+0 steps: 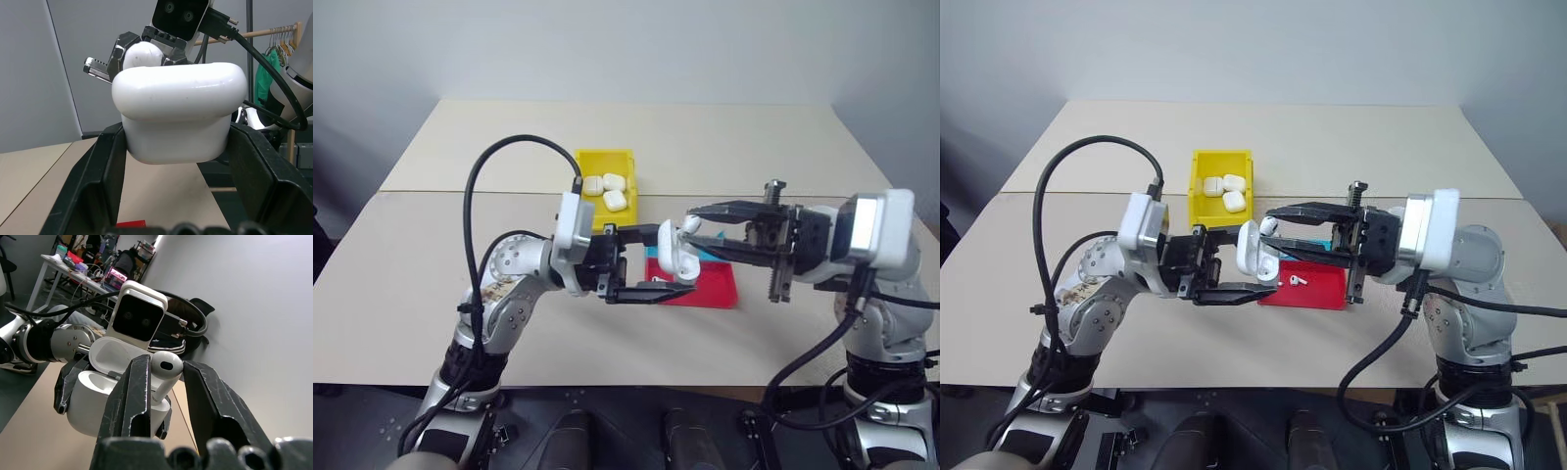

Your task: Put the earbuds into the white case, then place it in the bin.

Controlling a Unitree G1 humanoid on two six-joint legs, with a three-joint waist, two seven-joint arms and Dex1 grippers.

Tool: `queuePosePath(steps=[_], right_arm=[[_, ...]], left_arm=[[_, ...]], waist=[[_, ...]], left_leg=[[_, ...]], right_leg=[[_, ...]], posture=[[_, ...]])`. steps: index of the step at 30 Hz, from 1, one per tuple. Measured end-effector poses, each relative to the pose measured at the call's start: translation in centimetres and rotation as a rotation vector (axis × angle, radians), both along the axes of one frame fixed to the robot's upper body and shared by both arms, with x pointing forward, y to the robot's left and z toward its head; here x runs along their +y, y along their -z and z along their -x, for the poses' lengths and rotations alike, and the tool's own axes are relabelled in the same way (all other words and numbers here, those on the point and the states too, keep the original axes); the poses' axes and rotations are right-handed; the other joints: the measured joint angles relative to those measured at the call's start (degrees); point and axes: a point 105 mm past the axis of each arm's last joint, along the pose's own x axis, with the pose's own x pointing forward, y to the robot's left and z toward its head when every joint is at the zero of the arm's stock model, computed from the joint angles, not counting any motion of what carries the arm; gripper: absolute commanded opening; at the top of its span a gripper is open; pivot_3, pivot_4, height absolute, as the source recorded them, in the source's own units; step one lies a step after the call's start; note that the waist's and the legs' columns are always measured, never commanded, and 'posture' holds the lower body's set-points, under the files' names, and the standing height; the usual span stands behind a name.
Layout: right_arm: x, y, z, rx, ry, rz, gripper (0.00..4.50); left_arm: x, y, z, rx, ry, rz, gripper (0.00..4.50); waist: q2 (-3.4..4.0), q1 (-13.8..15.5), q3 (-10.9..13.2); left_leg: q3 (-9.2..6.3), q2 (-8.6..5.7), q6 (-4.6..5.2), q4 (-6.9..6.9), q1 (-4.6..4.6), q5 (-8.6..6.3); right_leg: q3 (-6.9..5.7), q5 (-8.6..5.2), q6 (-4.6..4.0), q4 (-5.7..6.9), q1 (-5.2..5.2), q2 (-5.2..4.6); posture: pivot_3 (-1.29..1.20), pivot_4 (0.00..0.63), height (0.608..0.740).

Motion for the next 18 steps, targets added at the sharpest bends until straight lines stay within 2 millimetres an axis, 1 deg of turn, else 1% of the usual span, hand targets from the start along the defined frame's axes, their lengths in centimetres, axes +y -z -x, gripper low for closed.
queuePosePath(steps=[9,11,13,18], right_arm=[[-0.24,0.36,-0.01,-0.01,0.004,0.033,1.25],[-0.32,0.45,-0.09,-0.01,0.009,0.039,1.63],[-0.42,0.58,-0.23,-0.012,0.021,0.043,2.15],[-0.55,0.47,-0.32,-0.031,0.032,0.036,3.91]], left_arm=[[-0.11,0.18,-0.08,0.002,0.0,-0.005,2.76],[-0.12,0.19,-0.1,0.002,-0.001,-0.006,2.76],[-0.1,0.23,-0.09,0.0,0.0,-0.009,2.76],[-0.1,0.4,-0.1,-0.004,0.001,-0.022,2.76]], waist=[[0.0,0.05,0.0],[0.0,0.06,0.0],[0.0,0.07,0.0],[0.0,0.05,0.0]], left_leg=[[0.0,0.0,0.0,0.0,0.0,0.0],[0.0,0.0,0.0,0.0,0.0,0.0],[0.0,0.0,0.0,0.0,0.0,0.0],[0.0,0.0,0.0,0.0,0.0,0.0]], right_leg=[[0.0,0.0,0.0,0.0,0.0,0.0],[0.0,0.0,0.0,0.0,0.01,0.0],[0.0,0.0,0.0,-0.01,0.0,0.0],[0.0,0.0,0.0,0.0,0.01,0.0]], posture=[[0.0,0.15,0.74],[0.0,0.15,0.74],[0.0,0.15,0.74],[0.0,0.15,0.74]])
